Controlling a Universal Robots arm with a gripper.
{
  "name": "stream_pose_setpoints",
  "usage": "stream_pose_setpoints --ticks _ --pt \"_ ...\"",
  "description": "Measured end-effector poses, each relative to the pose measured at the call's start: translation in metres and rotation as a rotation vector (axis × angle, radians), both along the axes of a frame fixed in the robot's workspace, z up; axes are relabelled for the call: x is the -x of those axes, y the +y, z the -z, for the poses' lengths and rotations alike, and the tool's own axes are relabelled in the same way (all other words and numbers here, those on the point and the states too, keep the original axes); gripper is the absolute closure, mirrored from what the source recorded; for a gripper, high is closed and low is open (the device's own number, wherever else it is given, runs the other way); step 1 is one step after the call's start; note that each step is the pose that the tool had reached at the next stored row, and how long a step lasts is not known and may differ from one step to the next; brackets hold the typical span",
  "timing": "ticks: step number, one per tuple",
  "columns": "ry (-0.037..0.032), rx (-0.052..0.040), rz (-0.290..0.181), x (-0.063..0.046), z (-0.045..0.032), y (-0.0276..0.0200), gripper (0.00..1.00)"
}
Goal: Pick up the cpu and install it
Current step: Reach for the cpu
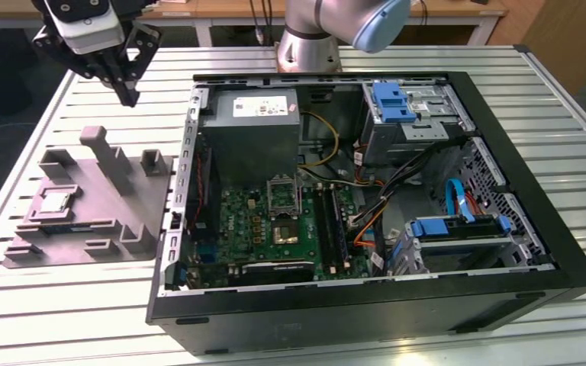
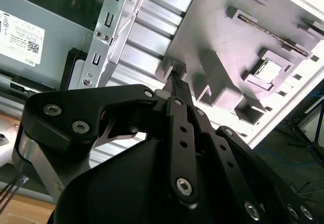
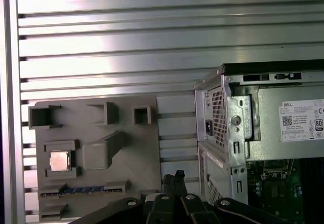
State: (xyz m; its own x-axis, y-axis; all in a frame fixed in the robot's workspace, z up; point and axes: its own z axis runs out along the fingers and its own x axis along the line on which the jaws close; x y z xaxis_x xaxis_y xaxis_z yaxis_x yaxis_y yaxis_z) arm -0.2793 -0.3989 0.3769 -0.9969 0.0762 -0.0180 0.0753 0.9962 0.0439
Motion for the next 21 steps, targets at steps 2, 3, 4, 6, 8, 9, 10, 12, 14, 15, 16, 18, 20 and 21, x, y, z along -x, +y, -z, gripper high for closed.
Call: stream_pose_setpoints --ticks 2,3,4,6,8,9,10,12,14,15,16,18,20,21 --pt "0.0000 0.0000 0.000 0.002 0.0001 0.0000 0.89" --pt "0.0000 0.0000 0.000 0.002 0.0001 0.0000 0.89" --pt "0.0001 0.0000 0.000 0.003 0.0001 0.0000 0.89" --pt "0.0001 0.0000 0.000 0.005 0.0003 0.0000 0.89" --pt "0.0000 0.0000 0.000 0.006 0.0003 0.0000 0.89" --pt "0.0000 0.0000 0.000 0.007 0.0004 0.0000 0.89" --pt "0.0001 0.0000 0.000 0.008 0.0004 0.0000 0.89" --pt "0.0002 0.0000 0.000 0.011 0.0006 0.0000 0.89" --pt "0.0014 0.0000 0.000 0.020 0.0011 0.0000 0.89" --pt "0.0020 0.0000 0.000 0.022 0.0011 0.0000 0.89" --pt "0.0026 0.0000 0.000 0.023 0.0012 0.0000 0.89" --pt "0.0046 -0.0001 0.000 0.026 0.0012 0.0000 0.89" --pt "0.0103 -0.0009 0.001 0.029 0.0013 0.0000 0.89" --pt "0.0146 -0.0014 0.001 0.030 0.0012 0.0000 0.89"
